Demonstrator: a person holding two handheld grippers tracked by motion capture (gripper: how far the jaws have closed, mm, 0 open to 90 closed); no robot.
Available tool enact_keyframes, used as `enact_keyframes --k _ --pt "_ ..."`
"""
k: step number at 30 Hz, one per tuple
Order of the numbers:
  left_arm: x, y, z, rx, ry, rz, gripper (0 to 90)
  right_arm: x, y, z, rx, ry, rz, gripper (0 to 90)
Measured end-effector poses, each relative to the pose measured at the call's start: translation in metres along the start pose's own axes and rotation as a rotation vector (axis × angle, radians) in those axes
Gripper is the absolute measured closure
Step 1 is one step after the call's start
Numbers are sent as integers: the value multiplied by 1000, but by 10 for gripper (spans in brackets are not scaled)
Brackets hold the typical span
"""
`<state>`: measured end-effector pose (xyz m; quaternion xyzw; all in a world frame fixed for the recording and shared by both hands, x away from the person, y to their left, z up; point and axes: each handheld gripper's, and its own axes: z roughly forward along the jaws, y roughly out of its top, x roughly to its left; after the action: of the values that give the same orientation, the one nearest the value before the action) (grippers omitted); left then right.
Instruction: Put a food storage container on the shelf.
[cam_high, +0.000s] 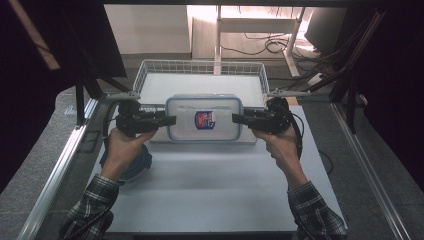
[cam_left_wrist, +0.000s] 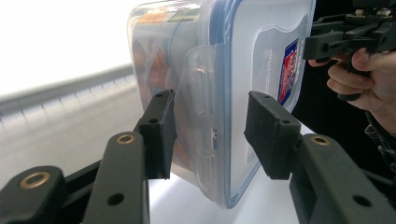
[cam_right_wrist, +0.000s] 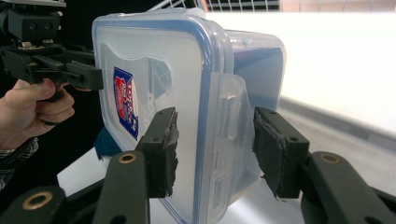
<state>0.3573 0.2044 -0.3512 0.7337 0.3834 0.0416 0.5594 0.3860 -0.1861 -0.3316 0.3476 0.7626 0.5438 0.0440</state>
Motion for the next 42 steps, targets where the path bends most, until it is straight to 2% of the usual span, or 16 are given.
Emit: enact_keyframes --k 6,12,20,28,36,39,42 --pt "10 23 -3 -14 0 6 533 -4 24 5 -14 -3 -5 508" --pt "22 40 -3 -32 0 -3 533 -8 46 12 -24 -9 -18 508" --pt "36 56 1 -36 13 -14 530 -19 62 24 -30 -15 0 507" --pt "47 62 10 -31 21 -35 525 -30 66 33 -24 -31 20 504" --pt "47 65 16 -42 44 -42 514 -36 70 36 -21 -49 32 488" --pt "45 63 18 -59 61 -39 496 -35 71 38 -23 -62 22 474" --pt "46 61 18 -73 58 -41 492 -35 71 38 -25 -69 24 472"
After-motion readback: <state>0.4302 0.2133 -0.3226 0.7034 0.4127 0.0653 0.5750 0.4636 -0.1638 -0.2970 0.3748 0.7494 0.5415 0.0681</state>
